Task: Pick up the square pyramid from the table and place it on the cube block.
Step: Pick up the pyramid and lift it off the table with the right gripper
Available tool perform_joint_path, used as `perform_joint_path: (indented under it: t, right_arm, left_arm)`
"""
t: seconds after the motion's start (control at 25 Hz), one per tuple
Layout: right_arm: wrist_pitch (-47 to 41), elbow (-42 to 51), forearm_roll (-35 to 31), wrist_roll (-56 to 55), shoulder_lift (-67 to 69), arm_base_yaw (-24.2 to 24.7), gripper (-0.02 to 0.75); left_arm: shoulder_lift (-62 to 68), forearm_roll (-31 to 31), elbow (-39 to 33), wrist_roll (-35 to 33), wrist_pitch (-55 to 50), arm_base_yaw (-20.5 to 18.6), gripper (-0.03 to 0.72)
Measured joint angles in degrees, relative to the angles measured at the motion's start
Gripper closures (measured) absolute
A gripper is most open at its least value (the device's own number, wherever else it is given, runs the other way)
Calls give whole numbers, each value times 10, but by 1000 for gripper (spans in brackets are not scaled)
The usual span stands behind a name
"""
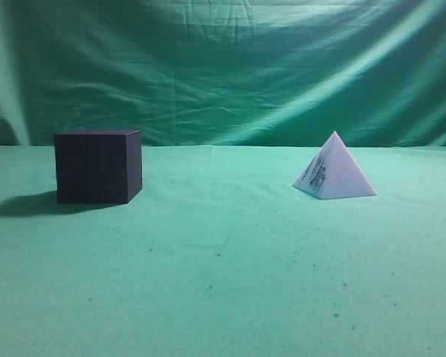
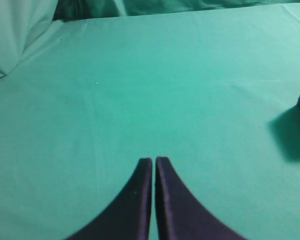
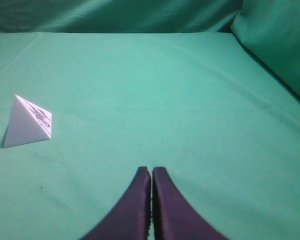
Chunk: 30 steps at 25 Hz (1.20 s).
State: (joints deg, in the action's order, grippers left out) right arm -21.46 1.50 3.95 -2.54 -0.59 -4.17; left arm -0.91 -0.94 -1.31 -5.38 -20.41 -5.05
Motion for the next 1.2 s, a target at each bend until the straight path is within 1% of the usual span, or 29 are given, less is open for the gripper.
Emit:
perform_joint_path:
  t: [0.72,0.76,0.84,0.92,1.0,1.04,1.12,1.2]
  right_arm:
    - [6,1,-1,-2,0,0,738]
    - [19,1,-10,-5,0,0,738]
    - [70,2,-64,-18,0,0,738]
    - [156,2,-109,-28,0,0,738]
    - [233,2,-126,-30,0,0,738]
    - [248,-1,-128,-30,0,0,738]
    - [214,-32,-129,-30,0,0,738]
    - [134,-97,-129,-29,19,1,738]
  left_arm:
    - [0,0,0,0,0,0,688]
    - [0,0,0,0,0,0,688]
    - [0,0,0,0,0,0,688]
    - [0,0,0,0,0,0,688]
    - [0,0,0,0,0,0,688]
    - [0,0,0,0,0,0,688]
    - [0,0,0,0,0,0,688]
    - [0,0,0,0,0,0,688]
